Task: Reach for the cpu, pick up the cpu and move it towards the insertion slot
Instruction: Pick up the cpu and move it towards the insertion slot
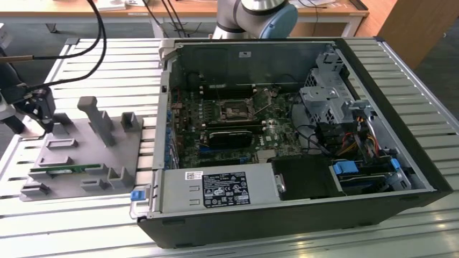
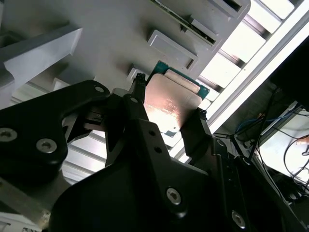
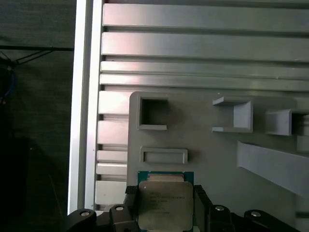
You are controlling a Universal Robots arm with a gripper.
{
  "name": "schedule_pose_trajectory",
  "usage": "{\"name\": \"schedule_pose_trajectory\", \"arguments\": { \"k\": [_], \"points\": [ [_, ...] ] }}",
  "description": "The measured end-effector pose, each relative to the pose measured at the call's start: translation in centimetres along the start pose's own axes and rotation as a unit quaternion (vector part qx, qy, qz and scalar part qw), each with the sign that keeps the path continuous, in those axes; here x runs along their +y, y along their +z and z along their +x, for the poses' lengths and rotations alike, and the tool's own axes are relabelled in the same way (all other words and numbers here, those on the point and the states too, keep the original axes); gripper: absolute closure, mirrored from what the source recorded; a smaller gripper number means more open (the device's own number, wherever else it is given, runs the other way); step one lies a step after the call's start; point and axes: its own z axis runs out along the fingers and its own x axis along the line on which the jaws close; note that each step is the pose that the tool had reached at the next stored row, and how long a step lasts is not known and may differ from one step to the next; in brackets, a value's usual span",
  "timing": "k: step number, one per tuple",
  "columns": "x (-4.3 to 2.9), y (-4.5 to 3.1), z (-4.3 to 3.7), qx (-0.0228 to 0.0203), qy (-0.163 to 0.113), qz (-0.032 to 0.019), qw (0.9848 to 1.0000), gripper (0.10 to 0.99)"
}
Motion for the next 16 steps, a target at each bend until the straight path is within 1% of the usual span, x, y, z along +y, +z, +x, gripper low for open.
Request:
{"name": "schedule_pose_trajectory", "arguments": {
  "k": [9,16],
  "points": [
    [0.05,-1.52,0.01,-0.0001,0.0,0.0,1.0,0.545],
    [0.1,-2.87,0.03,0.0,0.0,0.0,1.0,0.545]
  ]
}}
